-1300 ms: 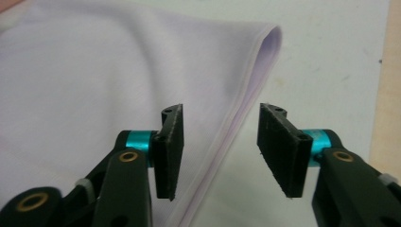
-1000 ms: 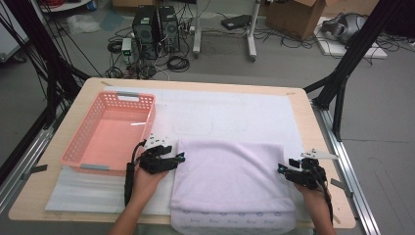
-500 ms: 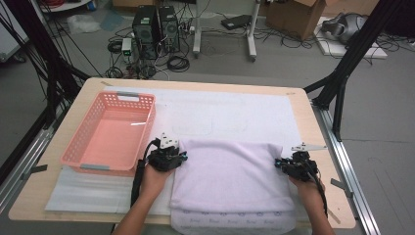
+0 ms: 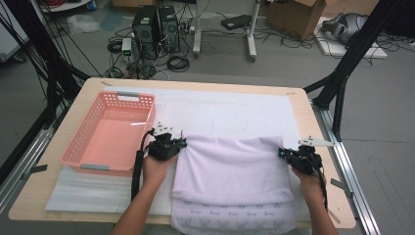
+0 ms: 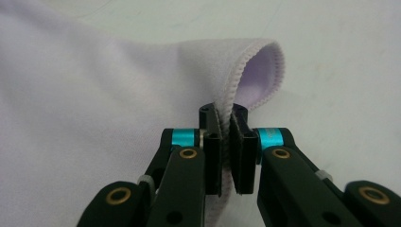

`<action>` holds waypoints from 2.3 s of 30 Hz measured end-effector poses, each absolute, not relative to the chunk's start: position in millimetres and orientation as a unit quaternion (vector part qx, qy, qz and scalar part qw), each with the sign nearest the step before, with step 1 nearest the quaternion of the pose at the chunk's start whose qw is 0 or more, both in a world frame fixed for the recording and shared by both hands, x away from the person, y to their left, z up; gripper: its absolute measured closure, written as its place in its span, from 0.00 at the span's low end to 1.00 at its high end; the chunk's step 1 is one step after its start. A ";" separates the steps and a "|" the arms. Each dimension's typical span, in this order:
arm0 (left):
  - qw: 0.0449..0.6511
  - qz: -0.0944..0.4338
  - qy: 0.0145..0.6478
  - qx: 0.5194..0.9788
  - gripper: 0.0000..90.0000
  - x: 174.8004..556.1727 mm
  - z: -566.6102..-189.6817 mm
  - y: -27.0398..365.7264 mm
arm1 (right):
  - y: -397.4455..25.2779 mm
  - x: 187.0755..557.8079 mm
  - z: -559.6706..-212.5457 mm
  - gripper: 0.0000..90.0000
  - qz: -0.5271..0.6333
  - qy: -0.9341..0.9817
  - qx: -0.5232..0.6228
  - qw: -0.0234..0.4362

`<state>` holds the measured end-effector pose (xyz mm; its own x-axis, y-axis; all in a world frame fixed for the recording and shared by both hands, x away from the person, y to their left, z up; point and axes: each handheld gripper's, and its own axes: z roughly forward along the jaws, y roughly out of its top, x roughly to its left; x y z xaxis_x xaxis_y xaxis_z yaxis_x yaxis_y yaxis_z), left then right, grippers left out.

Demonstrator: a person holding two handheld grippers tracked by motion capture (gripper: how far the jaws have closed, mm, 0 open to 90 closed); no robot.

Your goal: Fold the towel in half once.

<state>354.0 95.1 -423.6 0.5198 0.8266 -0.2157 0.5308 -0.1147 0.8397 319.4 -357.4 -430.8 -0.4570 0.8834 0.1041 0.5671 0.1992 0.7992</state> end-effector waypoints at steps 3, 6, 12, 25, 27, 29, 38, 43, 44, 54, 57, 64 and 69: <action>0.484 0.169 0.470 0.719 0.95 374.0 -411.9 94.4 | -358.1 335.5 -423.8 0.95 0.411 0.742 0.486 0.209; 0.481 0.184 0.468 0.718 0.95 388.5 -406.0 92.3 | -357.4 349.2 -417.5 0.95 0.416 0.736 0.486 0.221; 0.494 0.175 0.481 0.703 0.95 414.1 -405.4 96.0 | -354.0 379.4 -405.9 0.95 0.410 0.734 0.487 0.235; 0.490 0.174 0.488 0.701 0.89 433.5 -405.1 97.8 | -352.2 407.5 -407.6 0.94 0.416 0.719 0.506 0.233; 0.496 0.143 0.495 0.698 0.73 433.4 -407.4 99.0 | -352.2 408.3 -410.5 0.85 0.414 0.715 0.519 0.220; 0.497 0.142 0.486 0.705 0.68 428.2 -409.4 97.4 | -353.0 407.9 -411.5 0.73 0.417 0.710 0.532 0.199; 0.506 0.142 0.438 0.729 0.60 398.6 -419.0 83.3 | -349.5 392.9 -401.0 0.59 0.409 0.728 0.522 0.175; 0.505 0.136 0.417 0.743 0.55 377.9 -419.1 84.4 | -350.4 374.3 -394.7 0.56 0.412 0.738 0.509 0.162; 0.516 0.141 0.410 0.739 0.54 372.5 -418.4 85.5 | -350.8 368.7 -395.1 0.55 0.407 0.745 0.505 0.156; 0.530 0.124 0.386 0.745 0.49 329.6 -415.7 93.0 | -352.0 322.4 -404.0 0.50 0.411 0.757 0.491 0.134; 0.535 0.116 0.387 0.742 0.49 316.8 -419.2 98.0 | -353.0 309.3 -406.4 0.53 0.419 0.750 0.493 0.136; 0.524 0.104 0.398 0.745 0.49 298.2 -436.8 112.2 | -357.3 287.7 -410.5 0.53 0.422 0.751 0.491 0.124; 0.515 0.094 0.405 0.750 0.51 295.9 -446.9 114.5 | -360.3 284.5 -415.3 0.54 0.407 0.752 0.498 0.143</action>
<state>295.9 114.5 -446.9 0.6546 0.7037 -0.2764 0.5105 -0.1418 0.8481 284.5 -360.3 -415.3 -0.4628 0.8658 0.1903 0.6331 0.1726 0.7545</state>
